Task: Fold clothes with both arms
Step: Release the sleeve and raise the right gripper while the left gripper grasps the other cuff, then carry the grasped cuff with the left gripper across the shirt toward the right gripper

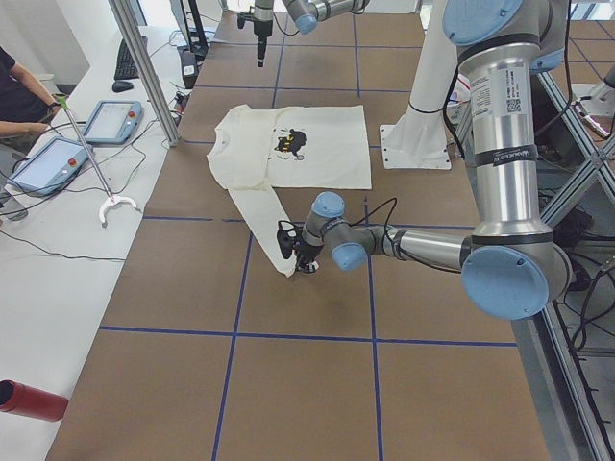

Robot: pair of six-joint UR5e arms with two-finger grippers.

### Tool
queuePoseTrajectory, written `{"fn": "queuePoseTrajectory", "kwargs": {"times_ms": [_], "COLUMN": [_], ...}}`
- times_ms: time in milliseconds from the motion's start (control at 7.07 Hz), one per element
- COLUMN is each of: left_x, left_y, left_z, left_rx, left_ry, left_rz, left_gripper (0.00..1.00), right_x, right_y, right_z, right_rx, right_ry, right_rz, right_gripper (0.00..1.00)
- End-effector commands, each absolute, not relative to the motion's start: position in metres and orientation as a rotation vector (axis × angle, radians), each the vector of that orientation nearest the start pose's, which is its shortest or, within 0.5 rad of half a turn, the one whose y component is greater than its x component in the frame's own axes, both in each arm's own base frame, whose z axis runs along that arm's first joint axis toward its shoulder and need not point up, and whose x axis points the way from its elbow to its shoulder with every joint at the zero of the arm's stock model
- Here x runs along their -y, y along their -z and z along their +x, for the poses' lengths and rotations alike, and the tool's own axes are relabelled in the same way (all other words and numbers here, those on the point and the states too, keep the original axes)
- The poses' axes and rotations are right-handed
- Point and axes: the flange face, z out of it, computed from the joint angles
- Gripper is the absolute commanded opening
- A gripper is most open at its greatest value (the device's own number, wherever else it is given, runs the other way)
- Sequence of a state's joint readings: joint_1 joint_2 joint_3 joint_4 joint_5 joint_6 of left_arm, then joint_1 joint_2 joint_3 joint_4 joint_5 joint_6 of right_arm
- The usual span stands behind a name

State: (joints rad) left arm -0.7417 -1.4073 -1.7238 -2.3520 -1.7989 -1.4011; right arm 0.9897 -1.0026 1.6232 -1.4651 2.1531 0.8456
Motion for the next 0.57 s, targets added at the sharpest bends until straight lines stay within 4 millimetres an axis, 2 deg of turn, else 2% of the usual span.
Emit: {"fn": "queuePoseTrajectory", "kwargs": {"times_ms": [0, 142, 283, 425], "left_x": [0.392, 0.405, 0.44, 0.483], "left_y": [-0.523, -0.485, -0.45, -0.395], "left_z": [0.267, 0.265, 0.261, 0.267], "left_rx": [-0.801, -0.78, -0.772, -0.743], "left_ry": [0.407, 0.316, 0.275, 0.269], "left_rz": [0.124, 0.177, 0.241, 0.267], "left_gripper": [0.0, 0.0, 0.0, 0.0], "right_x": [0.596, 0.583, 0.566, 0.548], "right_y": [-0.314, -0.338, -0.373, -0.392], "right_z": [-0.296, -0.286, -0.274, -0.262], "right_rx": [0.864, 0.845, 0.823, 0.809], "right_ry": [-0.047, -0.06, -0.07, -0.078], "right_rz": [0.148, 0.123, 0.093, 0.077], "right_gripper": [1.0, 1.0, 1.0, 1.0]}}
